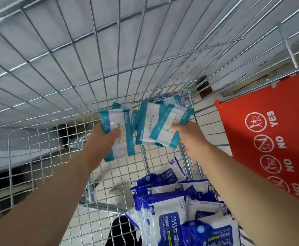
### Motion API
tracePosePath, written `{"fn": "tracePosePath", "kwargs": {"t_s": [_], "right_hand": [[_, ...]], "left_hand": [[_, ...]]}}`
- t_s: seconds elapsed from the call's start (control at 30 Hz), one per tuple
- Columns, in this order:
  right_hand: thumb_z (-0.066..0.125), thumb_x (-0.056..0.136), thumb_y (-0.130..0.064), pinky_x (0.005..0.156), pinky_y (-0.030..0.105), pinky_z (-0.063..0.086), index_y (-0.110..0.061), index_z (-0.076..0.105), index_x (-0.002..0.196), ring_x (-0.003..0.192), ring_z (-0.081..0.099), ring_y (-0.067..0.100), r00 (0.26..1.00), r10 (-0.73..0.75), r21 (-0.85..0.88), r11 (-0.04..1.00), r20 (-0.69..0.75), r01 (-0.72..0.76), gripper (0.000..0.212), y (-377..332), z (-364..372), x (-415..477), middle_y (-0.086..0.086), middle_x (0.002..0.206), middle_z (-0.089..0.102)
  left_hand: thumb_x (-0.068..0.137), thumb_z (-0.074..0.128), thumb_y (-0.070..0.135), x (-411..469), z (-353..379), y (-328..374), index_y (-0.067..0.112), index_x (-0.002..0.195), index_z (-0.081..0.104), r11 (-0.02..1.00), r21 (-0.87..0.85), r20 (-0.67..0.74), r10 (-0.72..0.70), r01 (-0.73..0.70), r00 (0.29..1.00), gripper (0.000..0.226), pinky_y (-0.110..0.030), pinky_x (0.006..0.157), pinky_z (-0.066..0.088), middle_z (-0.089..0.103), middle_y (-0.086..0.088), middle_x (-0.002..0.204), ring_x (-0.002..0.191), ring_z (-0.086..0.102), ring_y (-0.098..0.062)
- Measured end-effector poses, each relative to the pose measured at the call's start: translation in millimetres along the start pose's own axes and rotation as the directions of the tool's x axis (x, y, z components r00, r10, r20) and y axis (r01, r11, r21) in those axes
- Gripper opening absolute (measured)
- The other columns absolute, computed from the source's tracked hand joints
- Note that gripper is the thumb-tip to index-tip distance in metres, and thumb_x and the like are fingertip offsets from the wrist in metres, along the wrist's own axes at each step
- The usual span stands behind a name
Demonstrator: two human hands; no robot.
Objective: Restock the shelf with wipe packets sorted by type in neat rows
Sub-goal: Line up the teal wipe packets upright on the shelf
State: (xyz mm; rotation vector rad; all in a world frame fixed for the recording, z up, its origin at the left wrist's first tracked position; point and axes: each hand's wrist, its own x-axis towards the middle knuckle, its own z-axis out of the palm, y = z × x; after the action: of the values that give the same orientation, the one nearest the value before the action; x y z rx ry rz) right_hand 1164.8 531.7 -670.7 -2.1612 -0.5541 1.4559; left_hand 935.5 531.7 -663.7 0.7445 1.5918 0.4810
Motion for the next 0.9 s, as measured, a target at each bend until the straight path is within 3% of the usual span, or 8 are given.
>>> {"fn": "tracePosePath", "kwargs": {"t_s": [0.1, 0.2, 0.27, 0.47, 0.6, 0.7, 0.8, 0.9], "right_hand": [[0.061, 0.087, -0.006, 0.086, 0.046, 0.053, -0.008, 0.062, 0.095, 0.095, 0.066, 0.032, 1.000, 0.008, -0.003, 1.000, 0.026, -0.008, 0.009, 0, 11, -1, 0.019, 0.108, 0.067], [0.063, 0.085, -0.007, 0.078, 0.037, 0.055, -0.002, 0.065, 0.100, 0.087, 0.066, 0.028, 1.000, -0.027, -0.058, 0.998, 0.002, 0.027, 0.016, -1, 25, 3, 0.019, 0.104, 0.068], [0.066, 0.082, -0.007, 0.064, 0.030, 0.055, -0.002, 0.065, 0.104, 0.077, 0.064, 0.022, 0.999, -0.040, -0.098, 0.994, 0.007, 0.041, 0.022, -2, 32, 5, 0.014, 0.096, 0.069], [0.067, 0.082, -0.009, 0.051, 0.020, 0.042, -0.004, 0.063, 0.104, 0.067, 0.057, 0.014, 0.996, -0.070, -0.202, 0.976, 0.059, 0.081, 0.023, -11, 41, -3, 0.008, 0.091, 0.064], [0.066, 0.082, -0.006, 0.061, 0.024, 0.044, -0.005, 0.062, 0.100, 0.080, 0.062, 0.022, 0.990, -0.095, -0.180, 0.977, 0.109, 0.113, 0.018, -15, 47, -24, 0.015, 0.096, 0.067], [0.066, 0.080, -0.005, 0.064, 0.023, 0.048, -0.008, 0.059, 0.101, 0.080, 0.061, 0.015, 0.981, -0.158, -0.173, 0.969, 0.109, 0.176, 0.022, -28, 43, -46, 0.008, 0.095, 0.065], [0.066, 0.078, -0.006, 0.079, 0.037, 0.055, -0.013, 0.062, 0.096, 0.089, 0.067, 0.022, 0.961, -0.230, -0.227, 0.938, 0.152, 0.260, 0.020, -53, 29, -75, 0.007, 0.097, 0.069], [0.063, 0.080, -0.006, 0.059, 0.027, 0.051, -0.011, 0.062, 0.098, 0.077, 0.065, 0.019, 0.911, -0.339, -0.255, 0.883, 0.235, 0.395, 0.019, -84, 14, -117, 0.004, 0.088, 0.068]], "left_hand": [[0.094, 0.054, 0.010, 2, -2, -7, 0.016, 0.118, 0.051, 0.999, 0.028, 0.032, -0.023, 0.023, 0.999, 0.025, -0.027, 0.067, 0.048, 0.066, -0.002, 0.105, 0.089, 0.064, -0.016], [0.093, 0.057, 0.011, 6, -4, -12, 0.022, 0.121, 0.050, 0.992, 0.118, 0.055, -0.046, 0.040, 0.997, 0.031, -0.039, 0.083, 0.052, 0.063, -0.001, 0.111, 0.101, 0.062, -0.023], [0.092, 0.058, 0.012, 7, -7, -14, 0.025, 0.119, 0.050, 0.989, 0.138, 0.058, -0.055, 0.047, 0.997, 0.031, -0.046, 0.091, 0.052, 0.064, -0.001, 0.113, 0.103, 0.062, -0.024], [0.095, 0.056, 0.012, -2, -18, -14, 0.020, 0.120, 0.054, 0.985, 0.161, 0.113, -0.072, 0.053, 0.991, 0.026, -0.041, 0.093, 0.049, 0.066, 0.001, 0.110, 0.101, 0.063, -0.020], [0.096, 0.055, 0.013, -19, -33, -10, 0.020, 0.116, 0.053, 0.988, 0.130, 0.103, -0.093, 0.080, 0.990, 0.021, -0.037, 0.089, 0.050, 0.066, 0.002, 0.107, 0.095, 0.064, -0.018], [0.095, 0.057, 0.016, -37, -46, 1, 0.023, 0.115, 0.053, 0.989, 0.141, 0.073, -0.056, 0.046, 0.996, 0.021, -0.039, 0.095, 0.048, 0.066, 0.004, 0.105, 0.096, 0.063, -0.017], [0.095, 0.057, 0.017, -65, -58, 20, 0.026, 0.108, 0.051, 0.988, 0.153, 0.016, -0.001, -0.001, 1.000, 0.016, -0.032, 0.085, 0.049, 0.064, 0.007, 0.101, 0.090, 0.061, -0.012], [0.095, 0.057, 0.022, -107, -69, 41, 0.025, 0.103, 0.052, 0.983, 0.175, -0.065, 0.063, -0.051, 0.996, 0.010, -0.025, 0.066, 0.042, 0.063, 0.009, 0.096, 0.081, 0.057, -0.005]]}}
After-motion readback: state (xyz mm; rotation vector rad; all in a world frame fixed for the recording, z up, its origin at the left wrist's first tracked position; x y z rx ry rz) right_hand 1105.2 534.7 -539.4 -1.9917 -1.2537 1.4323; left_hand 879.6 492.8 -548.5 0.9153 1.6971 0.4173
